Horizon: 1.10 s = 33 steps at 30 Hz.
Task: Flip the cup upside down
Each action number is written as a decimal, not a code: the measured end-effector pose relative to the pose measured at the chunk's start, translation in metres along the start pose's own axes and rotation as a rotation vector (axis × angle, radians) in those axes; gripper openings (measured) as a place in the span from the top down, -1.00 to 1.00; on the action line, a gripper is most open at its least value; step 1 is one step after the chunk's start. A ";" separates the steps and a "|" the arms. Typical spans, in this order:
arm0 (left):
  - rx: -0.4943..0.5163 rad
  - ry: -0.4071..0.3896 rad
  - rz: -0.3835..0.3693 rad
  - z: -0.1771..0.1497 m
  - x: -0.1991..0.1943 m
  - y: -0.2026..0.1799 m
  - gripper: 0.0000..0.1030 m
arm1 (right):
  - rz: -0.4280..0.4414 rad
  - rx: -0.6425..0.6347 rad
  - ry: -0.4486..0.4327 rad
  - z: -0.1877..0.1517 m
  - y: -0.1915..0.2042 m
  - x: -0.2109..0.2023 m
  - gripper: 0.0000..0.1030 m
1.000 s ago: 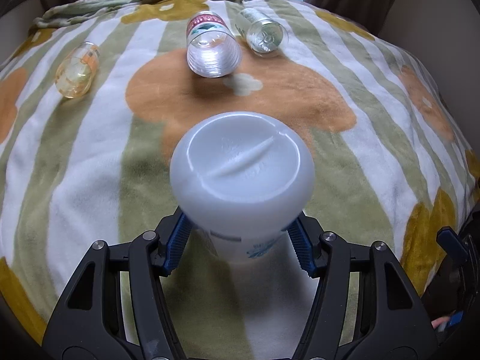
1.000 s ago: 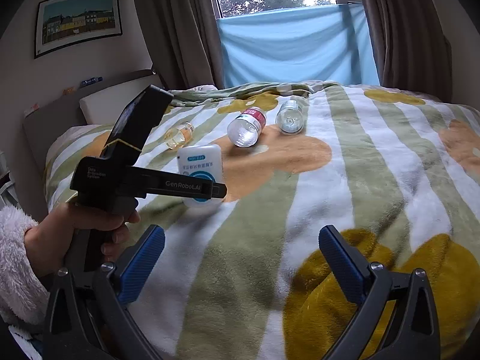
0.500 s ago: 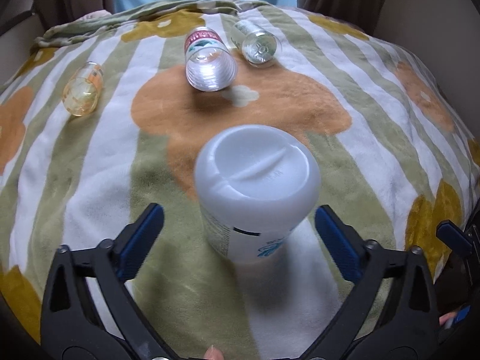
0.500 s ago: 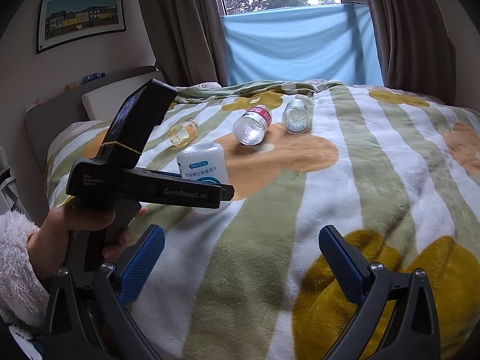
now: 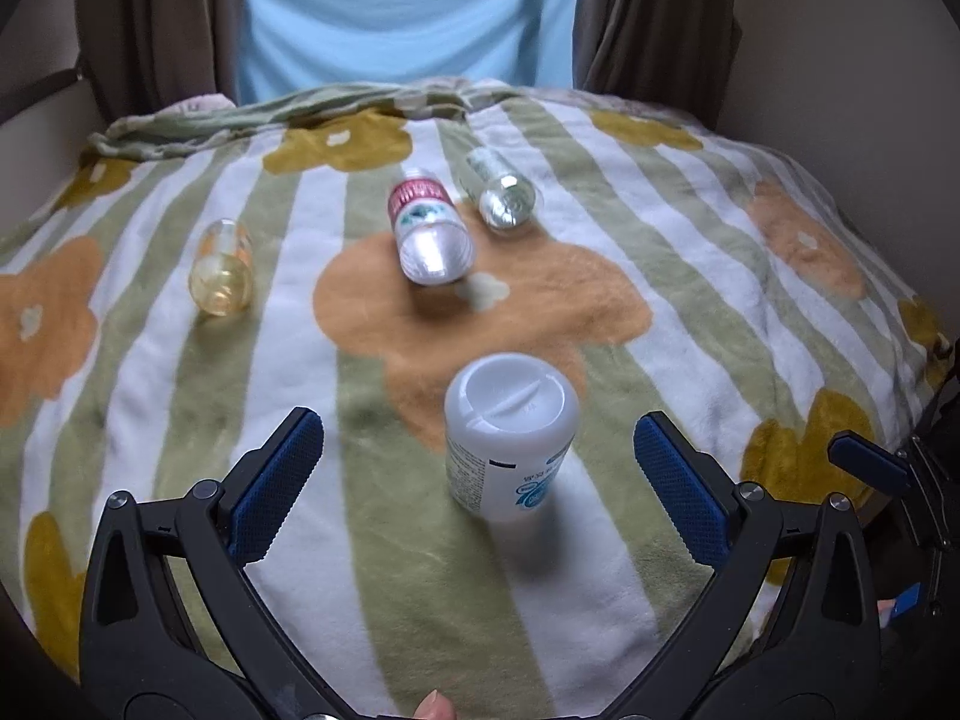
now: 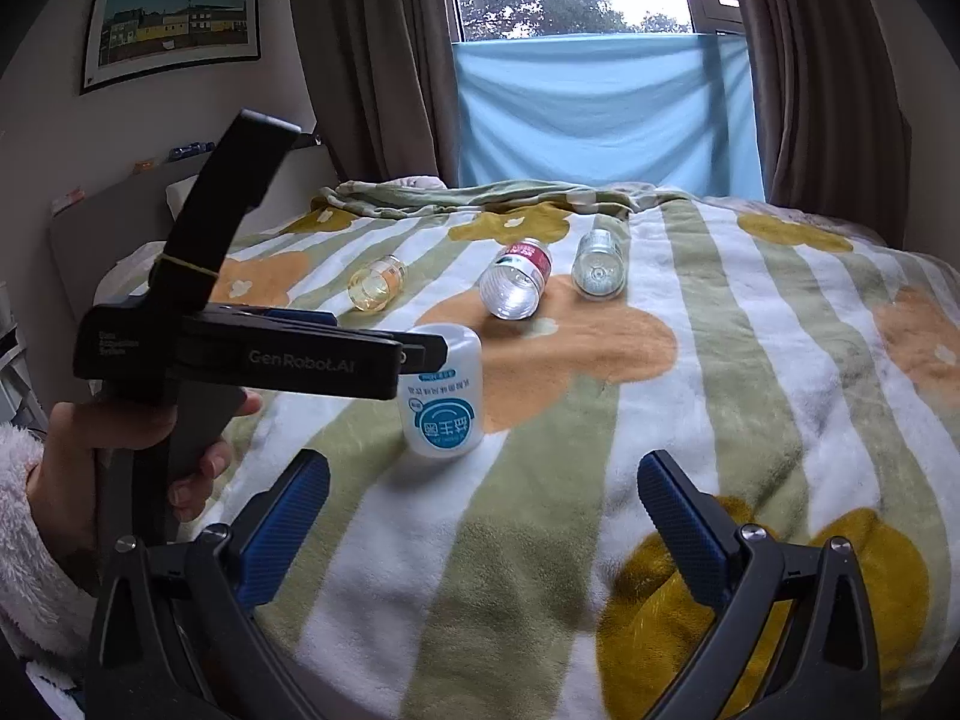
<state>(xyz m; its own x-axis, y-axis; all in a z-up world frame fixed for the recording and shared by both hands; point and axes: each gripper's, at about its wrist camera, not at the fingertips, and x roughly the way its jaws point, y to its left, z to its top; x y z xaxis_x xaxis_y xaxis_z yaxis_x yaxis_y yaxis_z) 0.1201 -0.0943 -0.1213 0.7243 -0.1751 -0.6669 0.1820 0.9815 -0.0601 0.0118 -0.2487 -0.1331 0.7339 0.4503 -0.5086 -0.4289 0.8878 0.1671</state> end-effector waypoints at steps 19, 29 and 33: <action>-0.065 -0.420 0.102 0.006 -0.178 0.068 -1.00 | -0.302 0.001 -0.260 0.104 0.060 -0.068 -0.99; -0.055 -0.447 0.111 -0.007 -0.182 0.074 -1.00 | -0.382 0.055 -0.300 0.104 0.053 -0.077 -0.99; -0.042 -0.446 0.119 -0.009 -0.182 0.072 -1.00 | -0.394 0.050 -0.297 0.105 0.054 -0.077 -0.99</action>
<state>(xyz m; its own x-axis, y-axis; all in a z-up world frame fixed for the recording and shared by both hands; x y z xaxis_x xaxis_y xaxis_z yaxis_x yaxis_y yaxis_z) -0.0042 0.0087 -0.0111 0.9554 -0.0688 -0.2871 0.0602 0.9974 -0.0385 -0.0129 -0.2256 0.0040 0.9567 0.0806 -0.2796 -0.0680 0.9962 0.0544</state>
